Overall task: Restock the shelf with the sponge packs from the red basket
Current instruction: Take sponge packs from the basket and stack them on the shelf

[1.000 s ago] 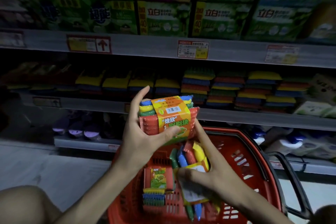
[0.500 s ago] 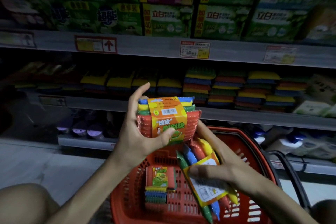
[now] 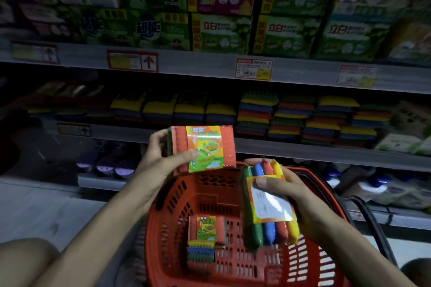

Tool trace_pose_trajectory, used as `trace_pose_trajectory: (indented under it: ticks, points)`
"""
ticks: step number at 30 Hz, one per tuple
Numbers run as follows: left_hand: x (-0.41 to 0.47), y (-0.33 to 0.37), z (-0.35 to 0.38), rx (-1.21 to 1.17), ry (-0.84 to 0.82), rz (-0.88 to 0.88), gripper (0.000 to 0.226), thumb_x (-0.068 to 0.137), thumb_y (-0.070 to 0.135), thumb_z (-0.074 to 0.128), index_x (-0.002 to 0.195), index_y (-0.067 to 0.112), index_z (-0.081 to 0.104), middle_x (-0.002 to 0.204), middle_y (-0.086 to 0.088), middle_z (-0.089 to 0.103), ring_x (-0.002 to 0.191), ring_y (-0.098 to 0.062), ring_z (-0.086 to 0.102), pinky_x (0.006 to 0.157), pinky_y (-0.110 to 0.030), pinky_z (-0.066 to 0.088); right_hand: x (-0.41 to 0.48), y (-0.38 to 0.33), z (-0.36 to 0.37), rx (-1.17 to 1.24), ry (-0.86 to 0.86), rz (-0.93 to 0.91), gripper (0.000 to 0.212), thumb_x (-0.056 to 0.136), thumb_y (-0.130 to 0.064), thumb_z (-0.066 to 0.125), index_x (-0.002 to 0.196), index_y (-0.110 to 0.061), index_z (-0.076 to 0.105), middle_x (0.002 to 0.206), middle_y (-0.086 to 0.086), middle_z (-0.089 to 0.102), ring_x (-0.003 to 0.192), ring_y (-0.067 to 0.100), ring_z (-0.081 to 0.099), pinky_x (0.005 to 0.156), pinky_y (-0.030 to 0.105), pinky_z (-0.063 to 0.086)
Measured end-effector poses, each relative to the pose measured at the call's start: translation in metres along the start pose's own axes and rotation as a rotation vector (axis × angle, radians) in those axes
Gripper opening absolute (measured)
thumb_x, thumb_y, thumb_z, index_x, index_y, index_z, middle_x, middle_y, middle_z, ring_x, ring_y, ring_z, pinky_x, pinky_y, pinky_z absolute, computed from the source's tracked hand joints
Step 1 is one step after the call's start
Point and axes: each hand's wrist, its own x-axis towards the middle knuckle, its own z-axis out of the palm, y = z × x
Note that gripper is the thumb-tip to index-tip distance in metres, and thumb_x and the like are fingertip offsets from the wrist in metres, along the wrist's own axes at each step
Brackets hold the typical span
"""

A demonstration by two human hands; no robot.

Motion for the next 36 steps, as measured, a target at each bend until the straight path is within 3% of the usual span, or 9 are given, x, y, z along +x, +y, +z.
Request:
trace_pose_trajectory:
  ticks: [4,7,10,13,15,20,24,29,36]
  points:
    - [-0.001,0.009,-0.010,-0.040,-0.043,-0.019,0.077,0.065,0.026,0.089,0.137,0.027,0.060,0.117,-0.005,0.077,0.105,-0.026,0.076,0.093,-0.043,0.056,0.012,0.000,-0.008,0.045,0.041,0.107,0.063,0.048,-0.056,0.096,0.089,-0.012,0.077,0.077,0.009,0.072,0.069,0.023,0.071,0.069,0.032,0.059]
    - [-0.003,0.012,-0.007,-0.061,-0.051,-0.035,0.062,0.072,0.023,0.085,0.131,0.023,0.066,0.115,-0.007,0.078,0.103,-0.024,0.075,0.090,-0.039,0.056,0.018,0.012,-0.017,0.107,0.037,0.023,0.052,0.047,-0.058,0.098,0.068,-0.017,0.076,0.068,0.001,0.068,0.058,0.014,0.068,0.059,0.025,0.057]
    - [-0.002,0.013,-0.003,-0.106,0.020,-0.050,0.060,0.068,0.031,0.087,0.123,0.014,0.068,0.101,-0.008,0.077,0.086,-0.019,0.075,0.079,-0.035,0.057,0.019,0.005,-0.003,-0.074,0.048,-0.016,0.057,0.066,-0.054,0.087,0.095,-0.009,0.067,0.080,0.006,0.066,0.068,0.018,0.066,0.062,0.025,0.052]
    - [-0.001,0.012,0.002,-0.165,0.081,-0.046,0.063,0.067,0.037,0.081,0.120,0.008,0.066,0.094,-0.007,0.078,0.081,-0.019,0.076,0.074,-0.034,0.058,0.014,0.000,0.014,-0.260,0.077,-0.144,0.061,0.074,-0.041,0.079,0.133,-0.031,0.064,0.126,-0.004,0.070,0.110,0.020,0.071,0.087,0.034,0.059]
    - [0.001,0.011,0.006,-0.195,0.118,-0.033,0.063,0.066,0.040,0.083,0.118,0.009,0.066,0.098,-0.009,0.079,0.084,-0.021,0.076,0.076,-0.034,0.058,0.010,-0.002,0.020,-0.323,-0.007,-0.180,0.065,0.081,-0.033,0.077,0.142,-0.038,0.057,0.136,-0.015,0.065,0.121,0.010,0.066,0.092,0.027,0.057]
    - [0.007,-0.001,0.014,-0.213,0.217,-0.004,0.075,0.059,0.053,0.093,0.119,0.018,0.064,0.110,-0.010,0.078,0.094,-0.022,0.077,0.079,-0.039,0.060,0.006,0.006,0.035,-0.347,-0.044,-0.177,0.071,0.085,-0.027,0.074,0.150,-0.039,0.047,0.142,-0.022,0.060,0.126,0.002,0.062,0.096,0.018,0.052]
    - [0.003,-0.011,0.022,-0.158,0.298,0.156,0.057,0.075,0.051,0.084,0.115,0.017,0.061,0.112,-0.008,0.074,0.107,-0.023,0.072,0.096,-0.049,0.057,0.010,0.013,0.043,-0.246,-0.031,-0.170,0.073,0.085,-0.021,0.072,0.151,-0.035,0.045,0.136,-0.023,0.064,0.121,0.001,0.064,0.091,0.018,0.055]
    - [-0.010,-0.018,0.037,0.035,0.205,0.352,0.017,0.093,0.018,0.073,0.109,0.020,0.066,0.110,0.002,0.074,0.110,-0.012,0.070,0.090,-0.025,0.055,0.016,0.019,0.048,-0.221,0.015,-0.207,0.067,0.083,-0.023,0.071,0.143,-0.042,0.049,0.132,-0.029,0.064,0.124,-0.004,0.060,0.090,0.013,0.051]
    - [-0.017,-0.025,0.041,0.412,0.309,0.469,0.037,0.096,0.026,0.069,0.132,0.035,0.066,0.121,0.014,0.050,0.119,0.003,0.052,0.100,-0.021,0.046,0.023,0.026,0.047,-0.245,0.064,-0.227,0.084,0.076,-0.048,0.078,0.150,-0.054,0.038,0.143,-0.037,0.052,0.134,-0.013,0.046,0.105,0.027,0.045]
